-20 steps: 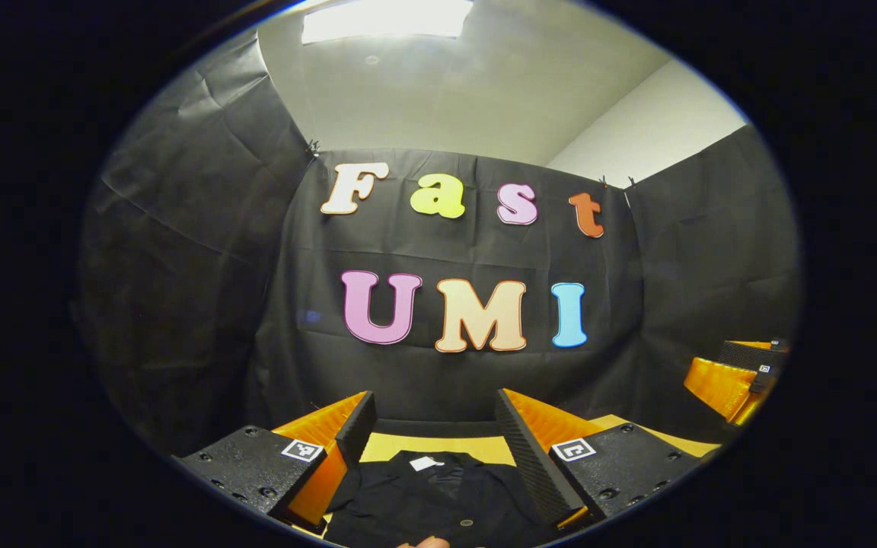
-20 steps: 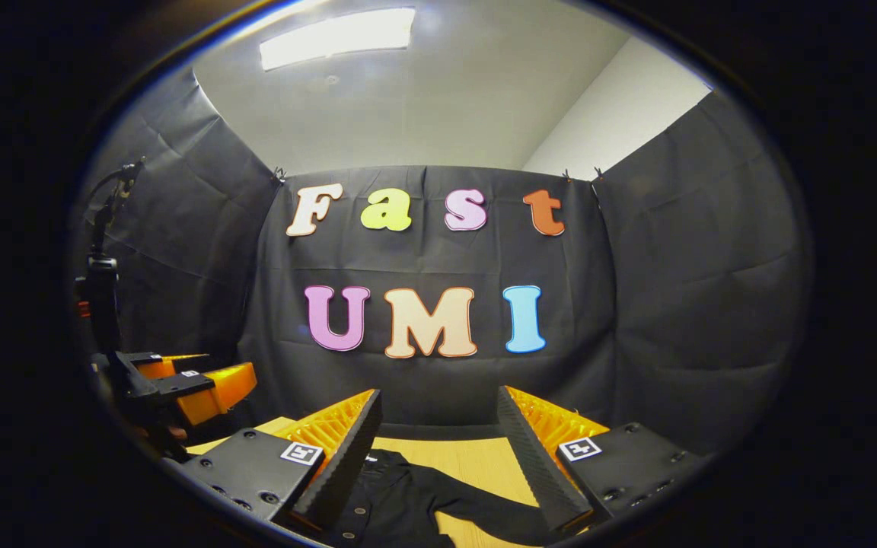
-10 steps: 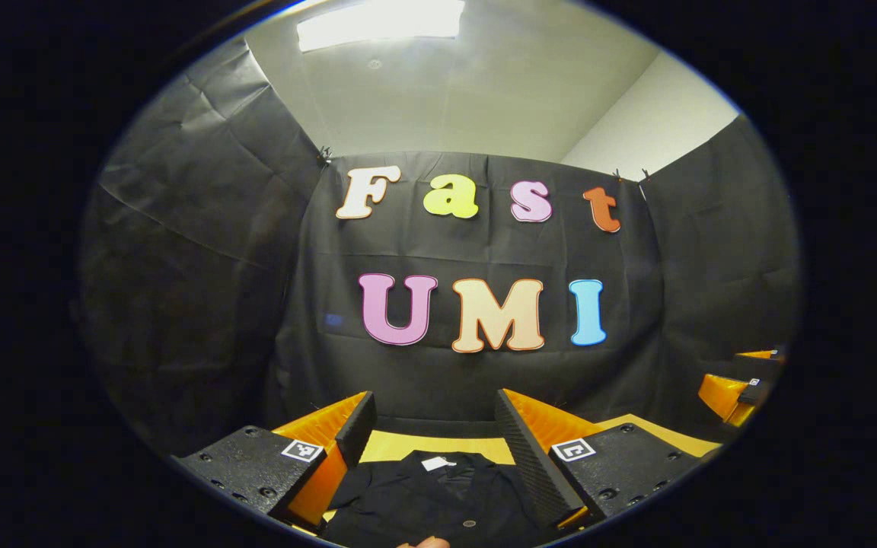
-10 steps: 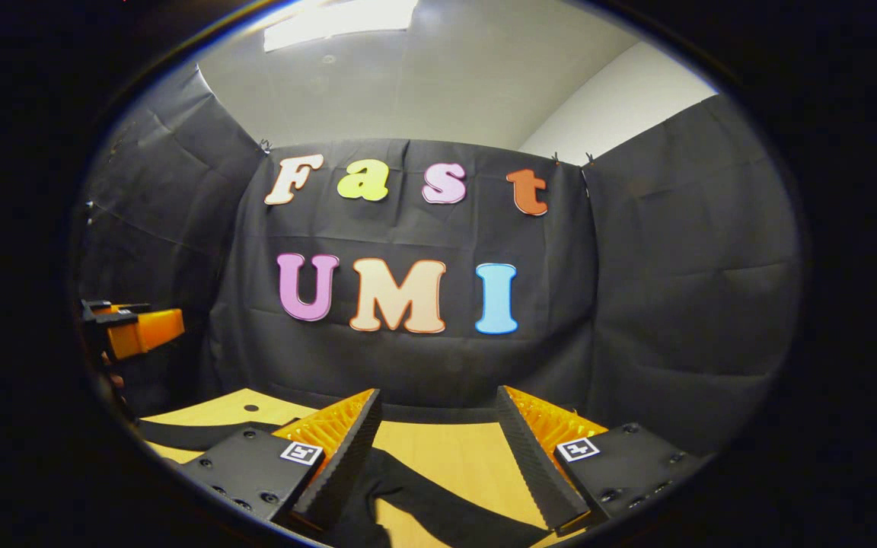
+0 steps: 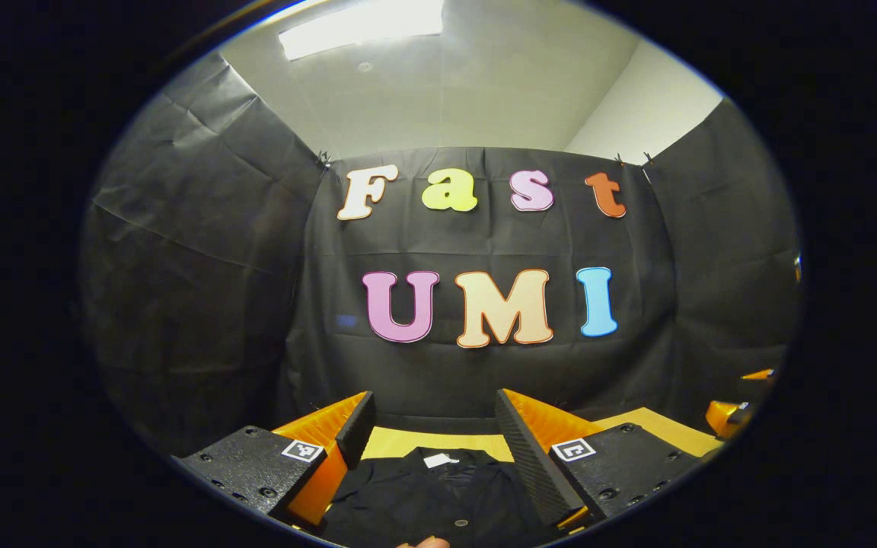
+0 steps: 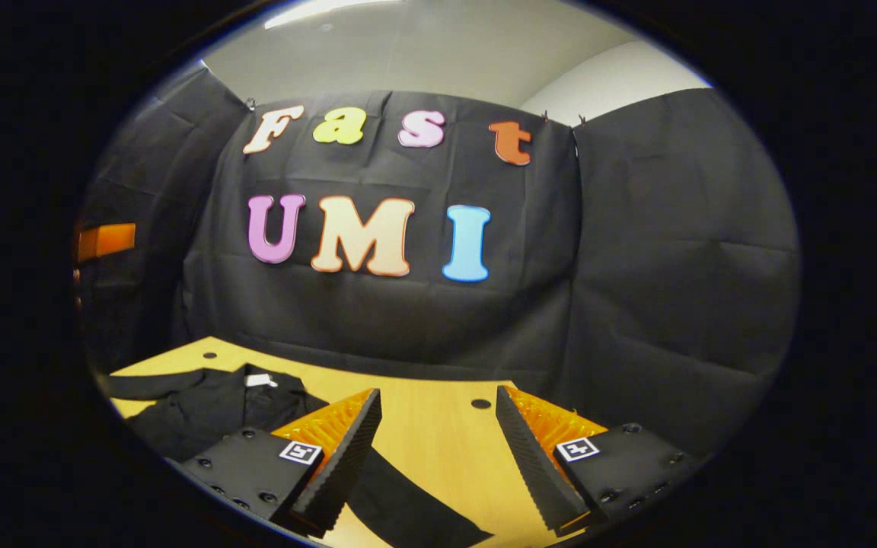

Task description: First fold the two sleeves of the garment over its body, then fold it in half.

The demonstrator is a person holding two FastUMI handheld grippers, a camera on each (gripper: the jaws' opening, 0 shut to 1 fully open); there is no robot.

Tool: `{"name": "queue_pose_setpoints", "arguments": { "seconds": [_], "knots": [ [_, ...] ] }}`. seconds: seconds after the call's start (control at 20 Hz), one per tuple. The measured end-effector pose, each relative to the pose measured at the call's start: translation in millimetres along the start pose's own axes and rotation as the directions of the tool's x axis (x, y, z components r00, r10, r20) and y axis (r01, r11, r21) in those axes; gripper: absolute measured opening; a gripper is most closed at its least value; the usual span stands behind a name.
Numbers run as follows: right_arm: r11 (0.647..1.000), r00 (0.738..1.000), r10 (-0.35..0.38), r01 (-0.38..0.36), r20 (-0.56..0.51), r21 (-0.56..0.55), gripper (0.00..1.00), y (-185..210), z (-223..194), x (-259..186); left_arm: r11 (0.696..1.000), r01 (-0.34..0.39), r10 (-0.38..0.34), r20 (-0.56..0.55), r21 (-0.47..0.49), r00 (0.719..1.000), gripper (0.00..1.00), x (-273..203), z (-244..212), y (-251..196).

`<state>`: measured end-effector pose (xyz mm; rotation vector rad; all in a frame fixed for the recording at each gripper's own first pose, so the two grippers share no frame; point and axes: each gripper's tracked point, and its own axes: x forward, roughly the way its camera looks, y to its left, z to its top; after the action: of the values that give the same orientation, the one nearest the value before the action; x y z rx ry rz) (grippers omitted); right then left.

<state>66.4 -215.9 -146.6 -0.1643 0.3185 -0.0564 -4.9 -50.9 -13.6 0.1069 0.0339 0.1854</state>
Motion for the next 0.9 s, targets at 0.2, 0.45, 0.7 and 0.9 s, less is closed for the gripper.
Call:
{"name": "queue_pose_setpoints", "arguments": {
  "seconds": [0.2, 0.45, 0.7, 0.9],
  "knots": [
    [1.0, 0.99, 0.013, -0.016, -0.143, -0.022, 0.98, -20.4, -65.7, 14.2, 1.0, -0.008, 0.008, -0.014, 0.018, 1.0, 0.92, 2.0, -3.8, -16.5],
    [0.999, 0.955, 0.034, -0.043, -0.295, -0.025, 1.0, -32.7, -137.2, 29.3, 0.999, -0.009, 0.01, -0.022, 0.054, 1.0, 0.93, 3.0, -5.6, -31.6],
    [0.995, 0.88, 0.076, -0.095, -0.468, -0.017, 1.0, -28.6, -206.7, 28.9, 0.996, -0.014, 0.016, -0.019, 0.086, 1.0, 0.95, 0.7, -4.1, -38.8],
    [0.995, 0.802, 0.088, -0.101, -0.591, 0.011, 0.99, -29.9, -256.1, 18.4, 0.995, -0.024, 0.026, -0.025, 0.094, 0.999, 0.97, 3.9, -7.5, -36.6]
  ]
}}
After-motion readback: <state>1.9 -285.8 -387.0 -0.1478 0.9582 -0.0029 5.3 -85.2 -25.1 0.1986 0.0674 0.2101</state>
